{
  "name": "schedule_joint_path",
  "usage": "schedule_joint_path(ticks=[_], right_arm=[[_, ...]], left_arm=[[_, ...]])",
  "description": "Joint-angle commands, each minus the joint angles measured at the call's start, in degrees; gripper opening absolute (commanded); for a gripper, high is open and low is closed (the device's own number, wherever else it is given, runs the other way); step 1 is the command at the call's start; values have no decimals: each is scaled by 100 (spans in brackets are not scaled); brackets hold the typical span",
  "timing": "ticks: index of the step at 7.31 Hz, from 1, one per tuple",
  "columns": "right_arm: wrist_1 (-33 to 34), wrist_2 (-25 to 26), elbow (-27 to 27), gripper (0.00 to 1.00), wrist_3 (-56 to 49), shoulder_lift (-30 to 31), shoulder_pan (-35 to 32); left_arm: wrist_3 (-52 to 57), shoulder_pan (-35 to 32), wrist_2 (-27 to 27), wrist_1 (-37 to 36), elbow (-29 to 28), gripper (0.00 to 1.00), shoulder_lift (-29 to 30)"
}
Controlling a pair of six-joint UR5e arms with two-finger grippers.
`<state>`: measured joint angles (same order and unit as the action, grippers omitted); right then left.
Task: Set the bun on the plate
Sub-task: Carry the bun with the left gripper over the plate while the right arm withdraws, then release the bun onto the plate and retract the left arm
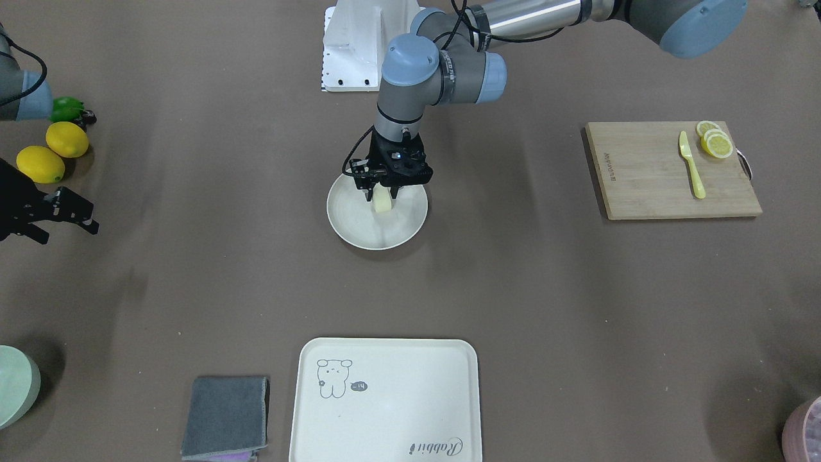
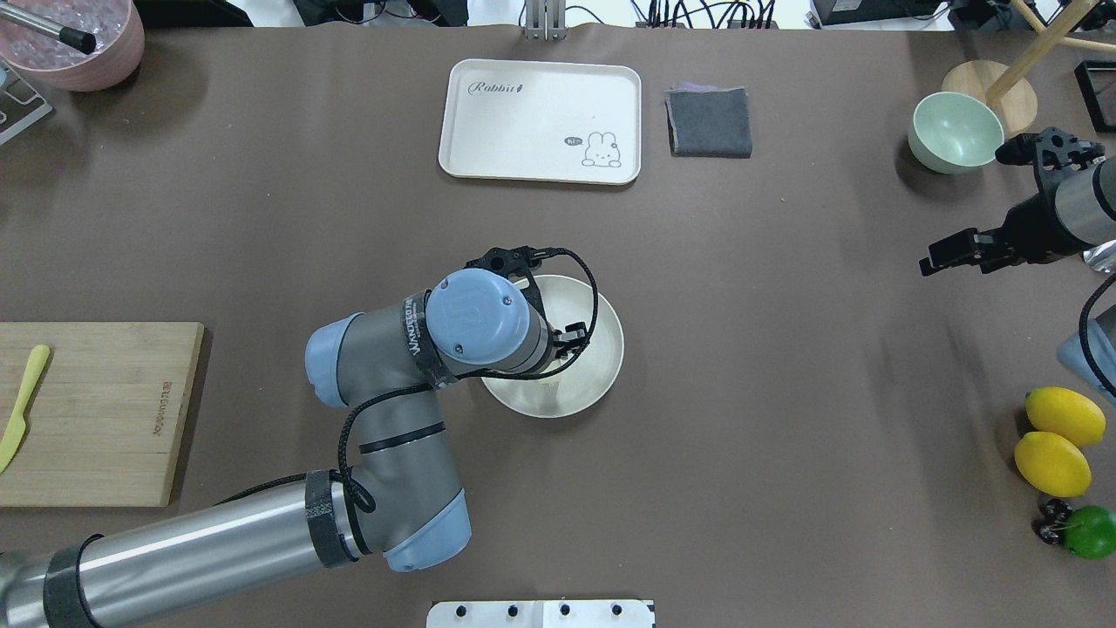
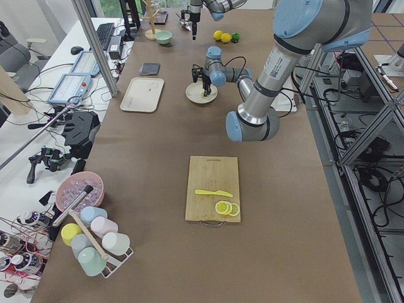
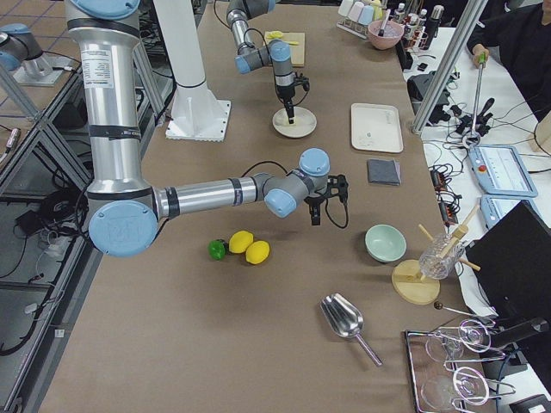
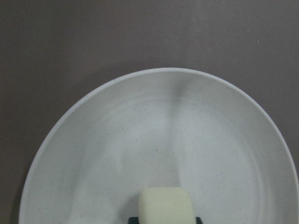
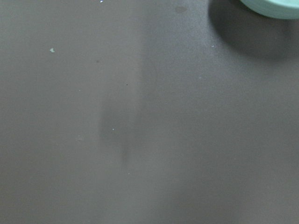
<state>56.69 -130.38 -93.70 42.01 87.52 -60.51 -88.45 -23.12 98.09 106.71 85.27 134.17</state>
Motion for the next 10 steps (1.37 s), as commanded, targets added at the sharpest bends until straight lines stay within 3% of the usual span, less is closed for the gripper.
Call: schedule_joint_path(ticks=[1, 2, 3, 5, 8, 10], right_arm=[[0, -74, -8, 99, 0, 2, -39], [0, -136, -60, 99, 0, 19, -135], [0, -154, -87, 99, -17, 54, -197], [9, -189, -78, 99, -445, 203, -433], [1348, -339, -78, 99, -2664, 283, -1451], [2124, -339, -35, 99, -3879, 283, -1962]], left_arm=[[3, 0, -53, -9, 24, 81, -5], [3, 0, -192, -9, 94, 98, -5], [90, -95, -176, -53, 260, 98, -57], [1254, -760, 391, -1163, 1056, 98, -433], [3641, -2252, 1691, -1460, 2377, 98, -2389], [6273, -3815, 2641, -1425, 2363, 98, -3559]])
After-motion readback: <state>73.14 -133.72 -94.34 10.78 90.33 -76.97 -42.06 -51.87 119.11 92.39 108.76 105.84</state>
